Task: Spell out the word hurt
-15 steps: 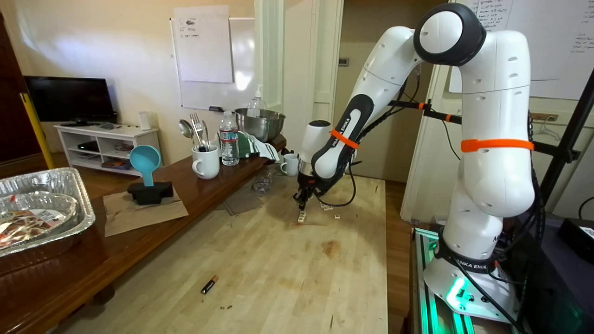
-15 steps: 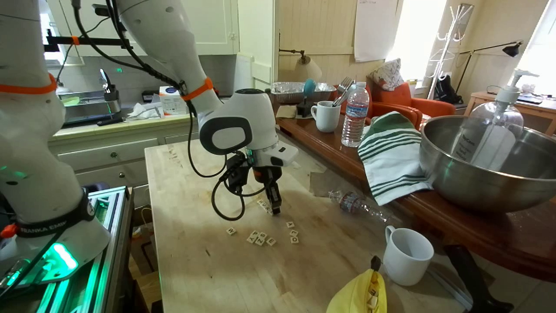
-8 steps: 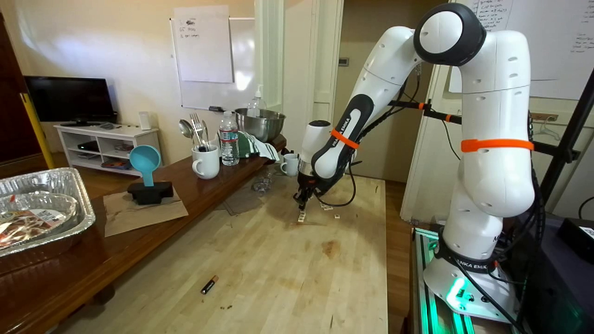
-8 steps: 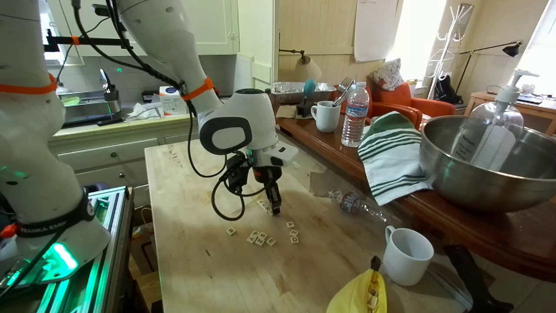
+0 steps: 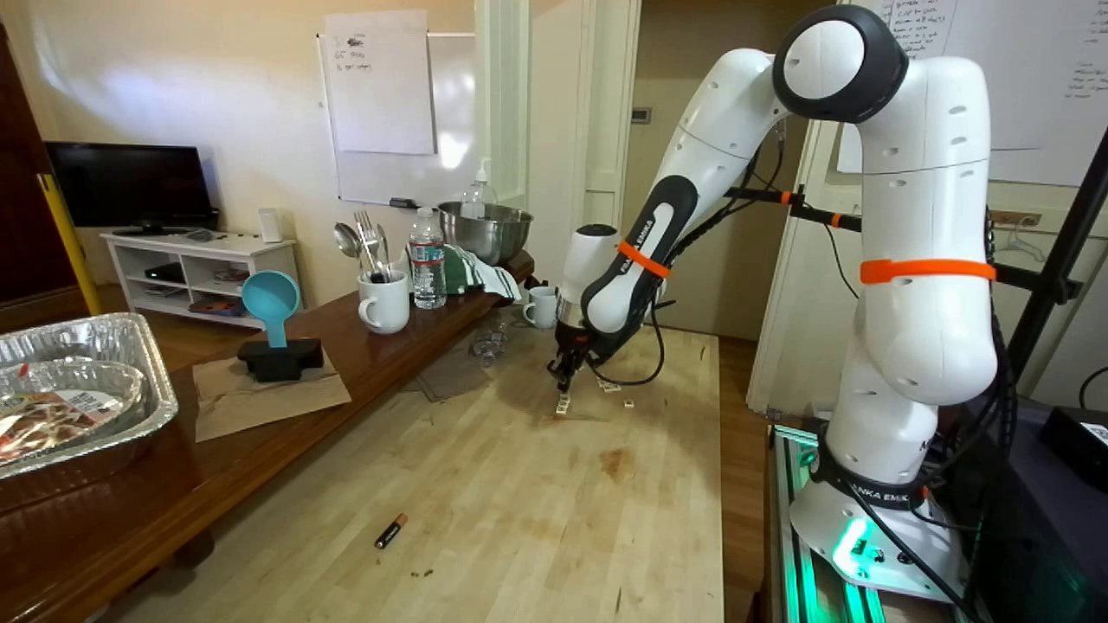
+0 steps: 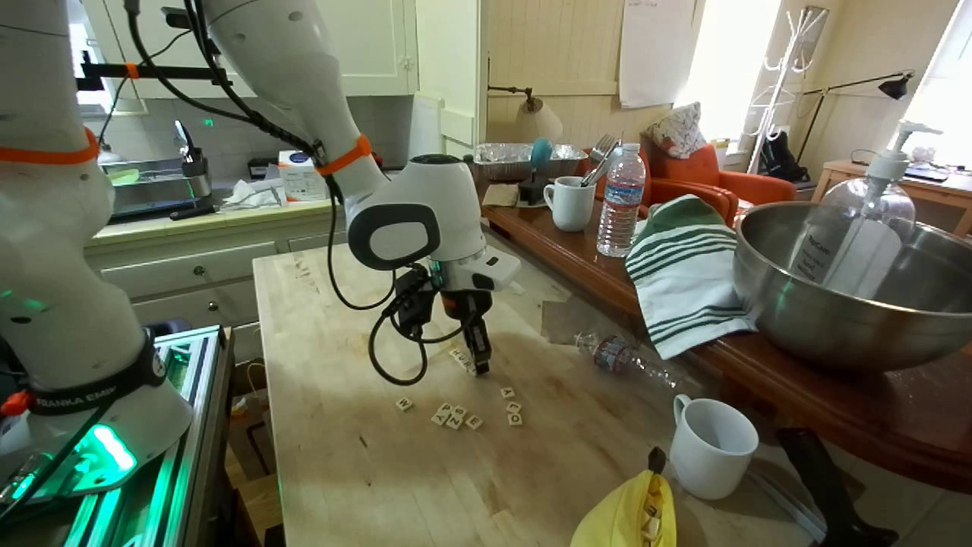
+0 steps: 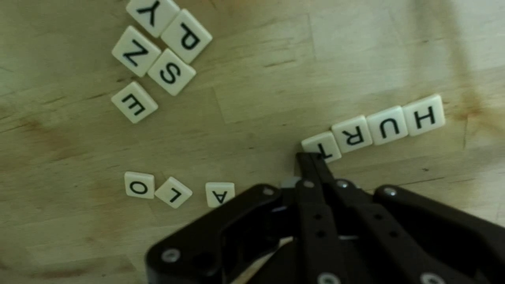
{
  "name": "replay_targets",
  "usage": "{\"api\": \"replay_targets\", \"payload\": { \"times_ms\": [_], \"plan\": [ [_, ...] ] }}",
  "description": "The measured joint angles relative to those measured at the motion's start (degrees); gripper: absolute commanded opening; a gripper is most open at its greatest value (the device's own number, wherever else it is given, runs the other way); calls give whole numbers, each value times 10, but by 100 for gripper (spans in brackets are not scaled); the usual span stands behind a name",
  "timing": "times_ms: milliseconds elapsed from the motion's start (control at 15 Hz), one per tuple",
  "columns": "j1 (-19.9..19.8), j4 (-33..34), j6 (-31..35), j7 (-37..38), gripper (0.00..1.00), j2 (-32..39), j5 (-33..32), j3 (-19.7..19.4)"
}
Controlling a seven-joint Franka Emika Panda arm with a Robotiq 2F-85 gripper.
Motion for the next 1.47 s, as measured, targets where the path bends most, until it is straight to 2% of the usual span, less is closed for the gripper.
{"api": "replay_targets", "payload": {
  "times_ms": [600,667,733,800,1067,1333,1400,1467],
  "plan": [
    [-1,-10,0,-7,0,-31,8,9],
    [-1,-13,0,-13,26,-35,12,13],
    [-2,-17,-1,-23,27,-40,20,20],
    [-4,-21,-2,-36,32,-45,30,28],
    [-8,-34,-9,-95,62,-62,68,56],
    [-9,-39,-24,-140,92,-73,83,65],
    [-9,-39,-33,-153,98,-76,84,65],
    [-9,-39,-42,-166,100,-79,84,65]
  ]
}}
